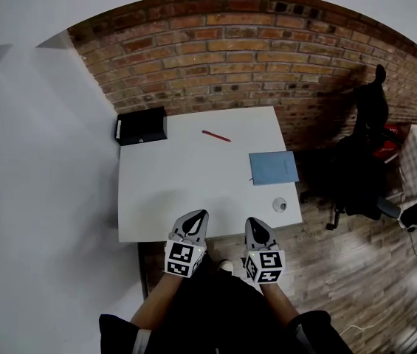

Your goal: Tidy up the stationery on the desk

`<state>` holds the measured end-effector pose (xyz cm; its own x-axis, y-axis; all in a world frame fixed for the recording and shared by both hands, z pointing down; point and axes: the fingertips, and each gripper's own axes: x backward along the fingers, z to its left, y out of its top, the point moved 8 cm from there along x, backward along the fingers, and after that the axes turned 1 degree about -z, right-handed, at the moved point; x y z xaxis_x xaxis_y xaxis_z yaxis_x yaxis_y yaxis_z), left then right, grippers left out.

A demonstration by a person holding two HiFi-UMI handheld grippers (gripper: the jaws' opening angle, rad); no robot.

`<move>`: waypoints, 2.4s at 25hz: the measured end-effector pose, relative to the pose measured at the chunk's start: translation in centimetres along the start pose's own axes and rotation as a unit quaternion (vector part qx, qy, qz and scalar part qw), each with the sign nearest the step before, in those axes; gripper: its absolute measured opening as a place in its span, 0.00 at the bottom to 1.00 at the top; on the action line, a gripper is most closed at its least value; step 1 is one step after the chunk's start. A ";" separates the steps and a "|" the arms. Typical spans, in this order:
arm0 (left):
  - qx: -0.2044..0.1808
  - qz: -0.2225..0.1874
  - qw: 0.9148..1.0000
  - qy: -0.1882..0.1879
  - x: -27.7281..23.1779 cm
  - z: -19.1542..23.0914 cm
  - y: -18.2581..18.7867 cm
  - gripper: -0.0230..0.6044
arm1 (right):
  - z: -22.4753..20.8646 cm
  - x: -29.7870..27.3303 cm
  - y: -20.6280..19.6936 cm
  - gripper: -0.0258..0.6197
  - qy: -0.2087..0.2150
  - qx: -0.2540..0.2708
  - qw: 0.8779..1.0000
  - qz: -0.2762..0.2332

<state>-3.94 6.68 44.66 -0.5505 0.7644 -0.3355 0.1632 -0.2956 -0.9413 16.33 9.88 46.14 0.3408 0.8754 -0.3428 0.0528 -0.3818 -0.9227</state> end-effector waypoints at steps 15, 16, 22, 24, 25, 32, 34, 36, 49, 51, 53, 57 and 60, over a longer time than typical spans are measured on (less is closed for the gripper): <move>-0.061 -0.004 0.986 -0.154 -10.3 4.1 3.9 0.06 | -2.8 -5.5 2.2 0.08 -0.124 -0.048 0.991 -0.008; -0.068 -0.004 0.984 -0.164 -11.0 4.4 4.2 0.06 | -2.9 -5.8 2.2 0.08 -0.133 -0.052 0.990 -0.009; -0.093 0.004 0.970 -0.225 -14.5 5.9 5.1 0.06 | -3.6 -7.3 2.1 0.08 -0.195 -0.082 0.977 -0.015; -0.100 0.008 0.964 -0.246 -15.6 6.3 5.0 0.07 | -3.7 -7.7 1.9 0.08 -0.217 -0.090 0.972 -0.015; -0.103 0.010 0.961 -0.255 -16.1 6.4 5.0 0.07 | -3.8 -7.9 1.9 0.08 -0.228 -0.094 0.969 -0.017; -0.121 0.026 0.948 -0.292 -20.0 6.8 4.3 0.07 | -4.7 -9.1 1.4 0.08 -0.272 -0.134 0.953 -0.020; -0.129 0.030 0.944 -0.303 -21.2 6.4 4.1 0.08 | -5.4 -9.4 1.2 0.09 -0.284 -0.141 0.948 -0.019; -0.135 0.033 0.938 -0.316 -22.4 5.9 4.0 0.12 | -6.2 -9.8 1.0 0.14 -0.295 -0.151 0.943 -0.020; -0.153 0.074 0.916 -0.363 -30.4 3.9 2.8 0.30 | -11.9 -13.1 -1.5 0.22 -0.348 -0.210 0.914 0.004; -0.155 0.080 0.913 -0.368 -31.6 3.6 2.4 0.31 | -12.5 -13.6 -2.0 0.23 -0.351 -0.217 0.911 0.008; -0.157 0.087 0.910 -0.373 -32.7 3.3 1.9 0.33 | -13.1 -14.1 -2.5 0.24 -0.354 -0.228 0.907 0.010; -0.157 0.105 0.902 -0.388 -34.8 2.7 1.0 0.36 | -14.1 -14.8 -3.4 0.26 -0.360 -0.249 0.899 0.013; -0.149 0.117 0.899 -0.396 -36.3 2.3 0.0 0.37 | -14.9 -15.3 -3.9 0.27 -0.364 -0.258 0.895 0.018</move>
<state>14.18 -22.40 56.93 -0.8630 0.0191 -0.5048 0.4977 -0.1388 -0.8562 24.94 -6.40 57.65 -0.3398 0.7492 -0.5686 0.5450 -0.3358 -0.7682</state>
